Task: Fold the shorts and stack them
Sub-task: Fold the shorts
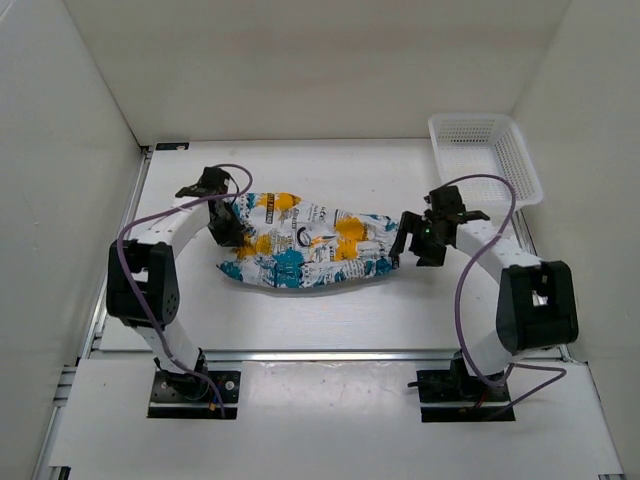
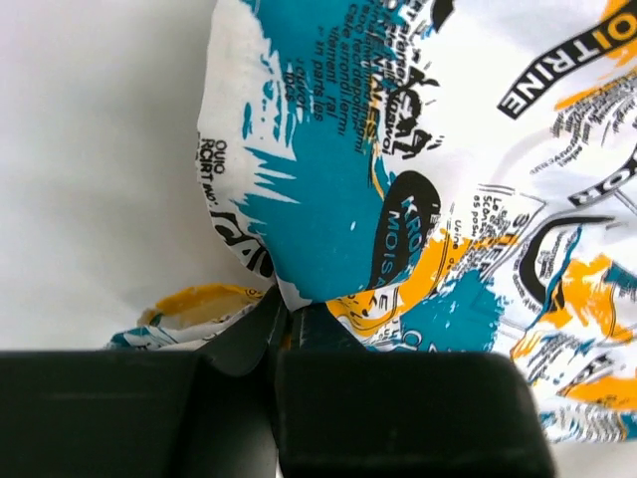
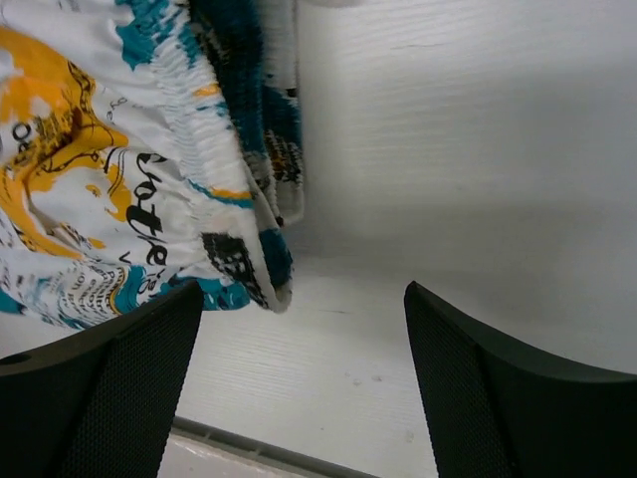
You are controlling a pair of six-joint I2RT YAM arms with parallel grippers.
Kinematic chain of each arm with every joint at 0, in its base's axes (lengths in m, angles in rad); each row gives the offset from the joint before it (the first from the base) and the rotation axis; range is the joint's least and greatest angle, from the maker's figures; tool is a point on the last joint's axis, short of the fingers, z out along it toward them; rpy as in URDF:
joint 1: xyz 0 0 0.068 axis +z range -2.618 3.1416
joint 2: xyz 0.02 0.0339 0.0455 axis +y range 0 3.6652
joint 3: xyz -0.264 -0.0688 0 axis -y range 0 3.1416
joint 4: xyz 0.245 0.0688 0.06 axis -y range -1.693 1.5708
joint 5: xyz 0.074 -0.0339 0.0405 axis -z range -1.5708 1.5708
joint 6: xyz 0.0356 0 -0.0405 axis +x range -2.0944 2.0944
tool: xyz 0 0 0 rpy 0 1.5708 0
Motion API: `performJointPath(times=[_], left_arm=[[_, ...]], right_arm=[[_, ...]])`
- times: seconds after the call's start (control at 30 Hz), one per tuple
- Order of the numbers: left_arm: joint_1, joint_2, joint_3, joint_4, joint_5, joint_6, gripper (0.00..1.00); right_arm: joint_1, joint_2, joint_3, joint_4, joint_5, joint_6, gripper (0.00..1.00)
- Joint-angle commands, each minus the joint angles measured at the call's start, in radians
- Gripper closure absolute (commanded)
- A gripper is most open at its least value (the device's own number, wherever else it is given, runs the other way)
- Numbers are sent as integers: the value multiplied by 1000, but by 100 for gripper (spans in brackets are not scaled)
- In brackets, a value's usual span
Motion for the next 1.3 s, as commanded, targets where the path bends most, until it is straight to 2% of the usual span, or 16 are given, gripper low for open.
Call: performJointPath(times=[0.0, 0.13, 0.23, 0.27, 0.37, 0.4, 0.53, 0.7, 0.83, 0.93, 0.97, 1.0, 1.03, 1.07, 1.17, 1.27], left_arm=[[10, 60, 75, -37, -33, 57, 90], [19, 90, 109, -46, -42, 75, 90], [38, 101, 118, -46, -42, 85, 90], [38, 101, 118, -55, -42, 94, 90], [48, 112, 128, -55, -42, 104, 90], [59, 112, 128, -55, -42, 104, 90], [68, 100, 114, -55, -33, 135, 90], [68, 20, 21, -55, -11, 135, 90], [21, -148, -140, -55, 36, 105, 90], [-25, -254, -223, -55, 99, 92, 60], [-37, -271, -234, -55, 119, 92, 42], [-48, -284, -234, -55, 139, 92, 16], [-48, -284, -234, -55, 139, 92, 8], [-59, -295, -234, -64, 139, 104, 4], [-59, -269, -193, -83, 95, 114, 0], [-59, -230, -150, -83, 85, 114, 13]], right_arm=[[42, 68, 82, 60, -30, -30, 12], [64, 157, 124, 100, -9, -10, 7], [84, 253, 159, 144, 1, 2, 16], [93, 272, 159, 155, 1, 11, 28], [117, 324, 182, 175, 1, 36, 50], [131, 324, 182, 175, 24, 36, 68], [131, 277, 153, 149, 71, 57, 99], [131, 130, 30, 63, 151, 48, 99], [131, -41, -77, -33, 217, 39, 99], [131, -131, -148, -63, 229, 39, 99], [131, -148, -160, -78, 229, 39, 92], [131, -173, -180, -78, 229, 39, 79], [131, -173, -180, -67, 196, 39, 40], [131, -173, -180, -67, 196, 53, 22], [131, -173, -180, -76, 196, 79, 8], [110, -139, -180, -50, 173, 88, 7]])
